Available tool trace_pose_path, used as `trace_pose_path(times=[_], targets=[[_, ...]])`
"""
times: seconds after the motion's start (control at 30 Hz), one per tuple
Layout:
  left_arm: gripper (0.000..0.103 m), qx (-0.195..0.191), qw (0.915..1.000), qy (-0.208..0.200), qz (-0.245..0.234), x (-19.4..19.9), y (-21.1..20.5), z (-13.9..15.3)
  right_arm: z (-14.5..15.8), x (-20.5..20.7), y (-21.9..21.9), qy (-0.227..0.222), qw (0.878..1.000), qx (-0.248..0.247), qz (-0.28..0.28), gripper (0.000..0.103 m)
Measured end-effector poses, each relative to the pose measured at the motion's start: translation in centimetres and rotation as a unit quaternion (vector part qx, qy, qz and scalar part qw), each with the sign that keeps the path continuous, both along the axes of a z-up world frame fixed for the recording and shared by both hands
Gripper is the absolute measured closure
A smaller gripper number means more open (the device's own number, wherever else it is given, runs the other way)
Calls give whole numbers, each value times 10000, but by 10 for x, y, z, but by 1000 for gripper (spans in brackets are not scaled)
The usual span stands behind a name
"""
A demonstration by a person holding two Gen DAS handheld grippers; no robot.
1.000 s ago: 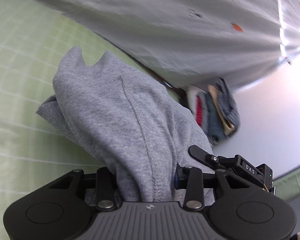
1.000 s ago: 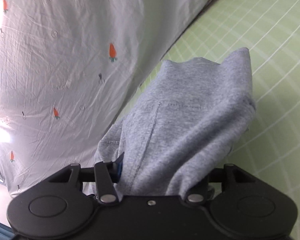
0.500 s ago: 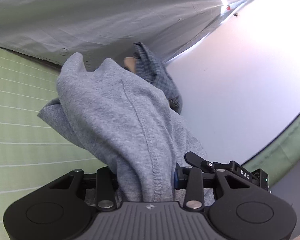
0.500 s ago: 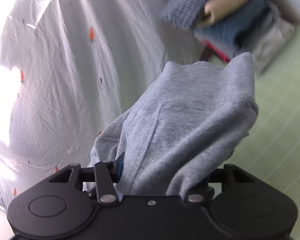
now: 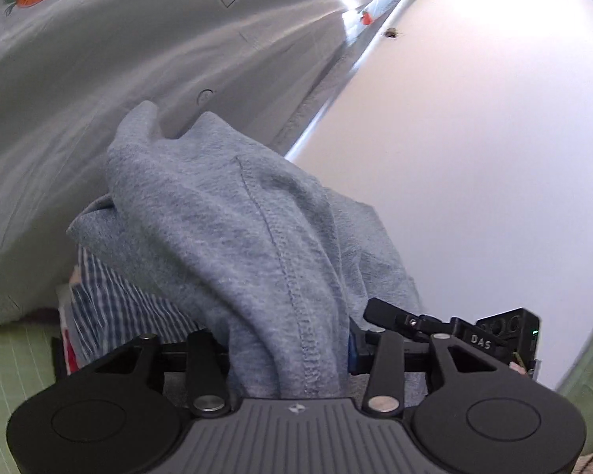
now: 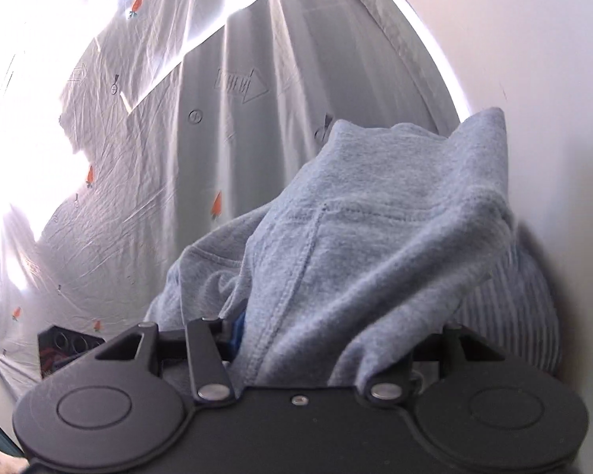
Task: Fold clothes
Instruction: 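Carry the lifted hoodie with both grippers over to the clothes stack, then lower the hoodie onto the stack top and open both grippers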
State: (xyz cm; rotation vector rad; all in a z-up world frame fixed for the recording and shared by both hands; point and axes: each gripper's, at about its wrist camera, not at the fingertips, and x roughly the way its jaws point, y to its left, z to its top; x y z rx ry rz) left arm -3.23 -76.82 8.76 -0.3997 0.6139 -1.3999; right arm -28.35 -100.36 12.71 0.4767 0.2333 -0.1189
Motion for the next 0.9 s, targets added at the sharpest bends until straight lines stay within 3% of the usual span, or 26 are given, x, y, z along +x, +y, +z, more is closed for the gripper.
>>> trace_pose_path(times=[0.07,0.1,0.2,0.27,0.33,0.43,0.47,0.57,0.63,0.73,0.8,0.9], targets=[[40,616,9950,-41,791,20,-31,-11,-6,32,-31,341,9983,-351,-324,34],[40,904,9891,-75,1159,29,-45,-16,-12,52,-43,604,9945,-626,-588,25],[40,1476,9702,-344,1893,48,-58,-29,-30,99,-51,1295,9629,-1820,-1516,24],[35,1457,9639,-361,2199,59,-52,-31,-35,109,-43,1256,9369,-2566,-2017,20],[34,1340,9606,-319,2414,66,-51,-30,-35,109,-28,906,9141,-3132,-2412,12],[23,1341,9568,-621,2505,78,-71,-33,-41,112,-17,360,9202,-3294,-2084,12],[23,1432,9561,-666,2468,79,-78,-39,-51,122,-22,445,9278,-3130,-1983,12],[23,1722,9546,-303,2412,87,-86,-62,-88,161,-44,972,9504,-2411,-1707,16],[22,1666,9570,-36,2374,93,-75,-81,-117,165,-57,928,9574,-2058,-1801,16],[15,1485,9603,305,2341,92,-52,-103,-142,162,-71,836,9637,-1613,-1954,11],[15,1356,9630,424,2291,90,-40,-109,-142,161,-71,856,9626,-1663,-1961,8],[14,1403,9613,75,2372,83,-33,-99,-134,150,-63,801,9609,-1691,-2039,6]])
